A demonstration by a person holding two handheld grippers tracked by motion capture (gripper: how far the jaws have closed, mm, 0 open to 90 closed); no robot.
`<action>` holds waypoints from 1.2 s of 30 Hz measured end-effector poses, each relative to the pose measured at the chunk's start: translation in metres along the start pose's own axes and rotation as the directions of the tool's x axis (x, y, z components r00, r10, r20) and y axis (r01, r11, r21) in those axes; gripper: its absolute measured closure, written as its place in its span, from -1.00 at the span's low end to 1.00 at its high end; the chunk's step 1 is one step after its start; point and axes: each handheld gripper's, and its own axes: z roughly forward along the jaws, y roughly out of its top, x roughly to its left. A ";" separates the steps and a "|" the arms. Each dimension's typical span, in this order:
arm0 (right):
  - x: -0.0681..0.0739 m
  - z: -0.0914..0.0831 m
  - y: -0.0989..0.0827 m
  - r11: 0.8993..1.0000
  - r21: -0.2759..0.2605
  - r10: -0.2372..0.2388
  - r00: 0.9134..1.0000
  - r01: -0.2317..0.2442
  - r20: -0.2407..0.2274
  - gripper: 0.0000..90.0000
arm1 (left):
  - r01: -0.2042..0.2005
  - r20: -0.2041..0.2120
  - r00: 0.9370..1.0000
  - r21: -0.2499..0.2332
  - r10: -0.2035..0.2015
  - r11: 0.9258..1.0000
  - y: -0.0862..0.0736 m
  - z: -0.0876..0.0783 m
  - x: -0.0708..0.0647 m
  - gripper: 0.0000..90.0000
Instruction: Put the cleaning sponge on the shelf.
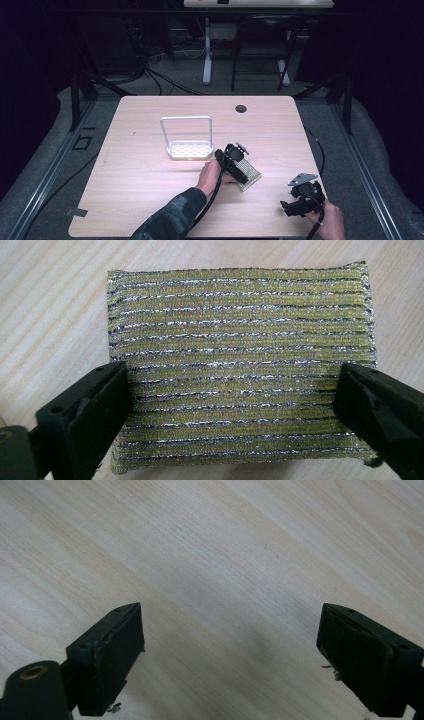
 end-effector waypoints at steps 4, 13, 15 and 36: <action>0.000 0.001 0.000 1.000 0.000 0.000 1.000 0.000 0.000 -0.76 | -0.001 -0.009 1.000 -0.011 0.001 1.000 -0.002 -0.001 -0.001 -0.87; 0.000 0.000 0.000 1.000 0.000 0.000 1.000 0.000 0.003 -0.75 | 0.004 -0.015 1.000 -0.044 -0.005 0.999 -0.007 -0.005 0.000 -0.64; 0.000 0.000 0.000 1.000 0.000 0.002 1.000 -0.002 0.004 -0.75 | 0.006 -0.017 1.000 -0.055 -0.007 0.998 -0.008 -0.006 0.000 -0.52; 0.001 0.000 0.000 1.000 -0.003 0.004 1.000 -0.004 0.001 -0.76 | -0.029 -0.049 0.998 -0.095 0.024 0.995 -0.016 -0.011 -0.003 0.05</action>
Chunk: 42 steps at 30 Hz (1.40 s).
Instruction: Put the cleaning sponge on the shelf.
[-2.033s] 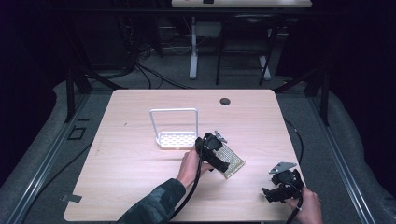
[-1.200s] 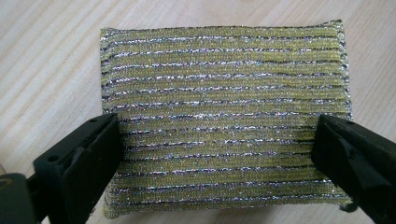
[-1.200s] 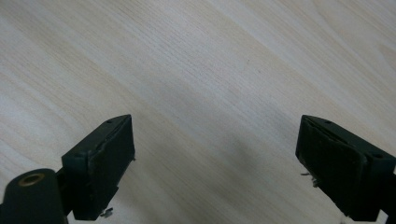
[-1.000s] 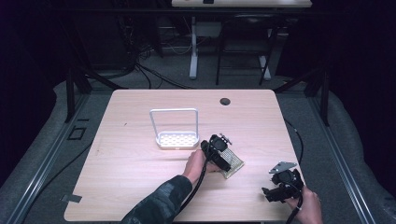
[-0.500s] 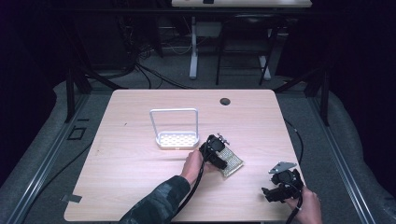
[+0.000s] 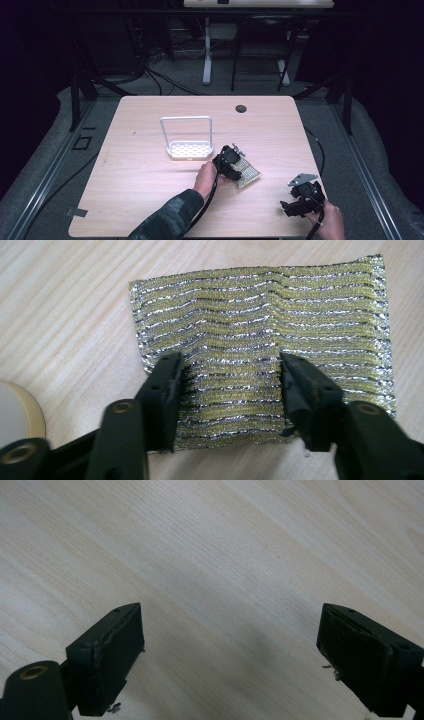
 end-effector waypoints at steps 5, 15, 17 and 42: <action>0.000 -0.001 0.001 1.000 0.003 -0.004 1.000 0.004 0.001 -0.76 | -0.034 -0.017 0.999 -0.024 0.033 0.999 -0.003 -0.001 -0.005 0.34; -0.001 -0.002 0.000 1.000 -0.006 -0.004 1.000 0.004 0.005 -0.75 | -0.073 0.007 0.997 -0.042 0.073 0.996 -0.003 -0.007 -0.008 0.41; -0.002 -0.001 0.000 1.000 -0.011 0.007 1.000 -0.007 0.000 -0.75 | -0.093 0.009 0.996 -0.051 0.093 0.994 -0.003 -0.010 -0.009 0.41; 0.000 -0.002 0.000 1.000 -0.001 -0.004 1.000 0.004 0.004 -0.75 | -0.118 0.045 0.991 -0.111 0.124 0.987 -0.038 -0.063 -0.013 0.38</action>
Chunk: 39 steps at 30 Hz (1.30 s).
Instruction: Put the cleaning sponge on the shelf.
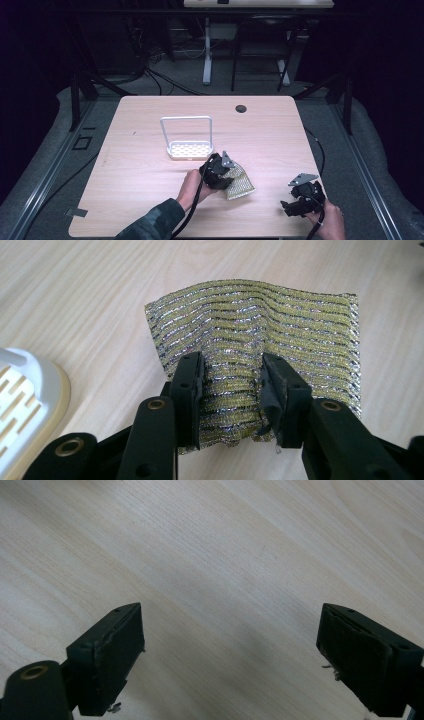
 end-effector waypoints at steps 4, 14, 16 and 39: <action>-0.001 0.001 0.000 1.000 0.001 0.001 1.000 -0.001 0.000 -0.75 | 0.006 0.010 1.000 0.000 -0.006 1.000 -0.008 -0.004 0.000 0.38; 0.001 0.001 0.000 1.000 0.006 -0.004 1.000 0.004 0.003 -0.75 | 0.023 -0.002 1.000 0.006 -0.023 1.000 -0.021 -0.015 0.005 0.37; 0.001 0.001 0.000 1.000 0.005 -0.003 1.000 0.003 0.004 -0.75 | 0.025 0.000 1.000 0.008 -0.025 1.000 -0.022 -0.016 0.006 0.36; 0.000 0.000 0.000 1.000 0.006 -0.008 1.000 0.008 0.005 -0.75 | 0.070 -0.027 0.997 -0.026 -0.071 0.997 -0.049 -0.044 0.015 0.37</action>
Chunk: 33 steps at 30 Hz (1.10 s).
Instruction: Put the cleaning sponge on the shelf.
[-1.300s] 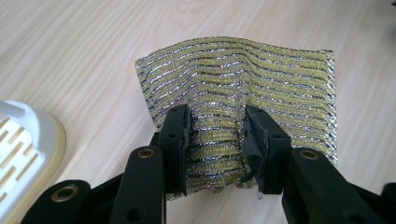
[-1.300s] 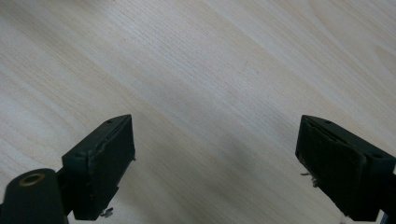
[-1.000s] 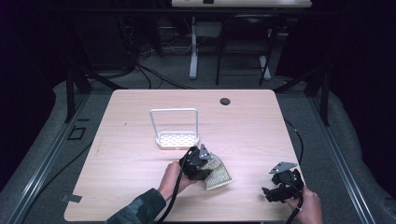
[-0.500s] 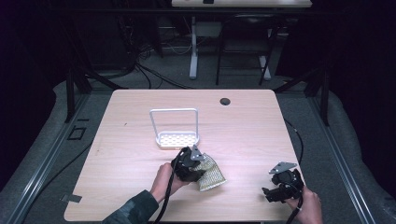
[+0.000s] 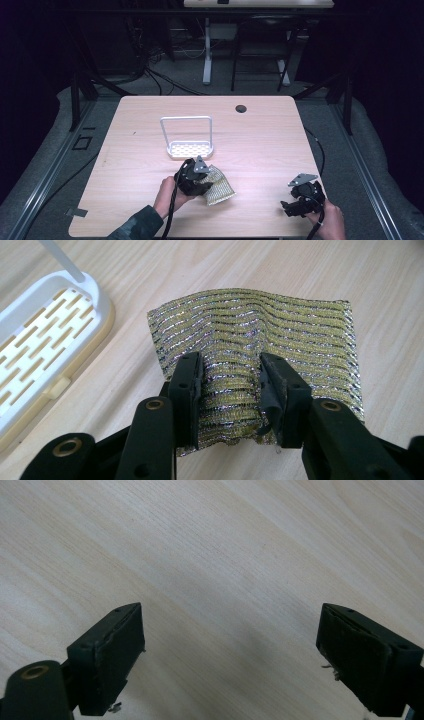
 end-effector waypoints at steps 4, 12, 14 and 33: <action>0.000 0.000 0.000 1.000 0.003 -0.002 1.000 0.002 -0.001 -0.75 | 0.012 -0.004 1.000 -0.016 -0.013 1.000 -0.001 -0.007 0.005 0.37; -0.001 0.000 0.000 1.000 0.002 -0.001 1.000 0.001 -0.004 -0.75 | 0.009 -0.047 0.999 -0.022 -0.010 1.000 -0.006 -0.015 0.010 0.36; 0.000 0.000 0.000 1.000 0.000 0.000 1.000 0.000 -0.005 -0.75 | 0.012 -0.062 0.998 -0.031 -0.014 0.999 -0.006 -0.018 0.014 0.36; -0.001 0.001 0.000 1.000 0.004 0.011 1.000 -0.011 -0.001 -0.74 | 0.100 -0.128 0.986 -0.094 -0.111 0.991 -0.013 -0.026 0.042 0.37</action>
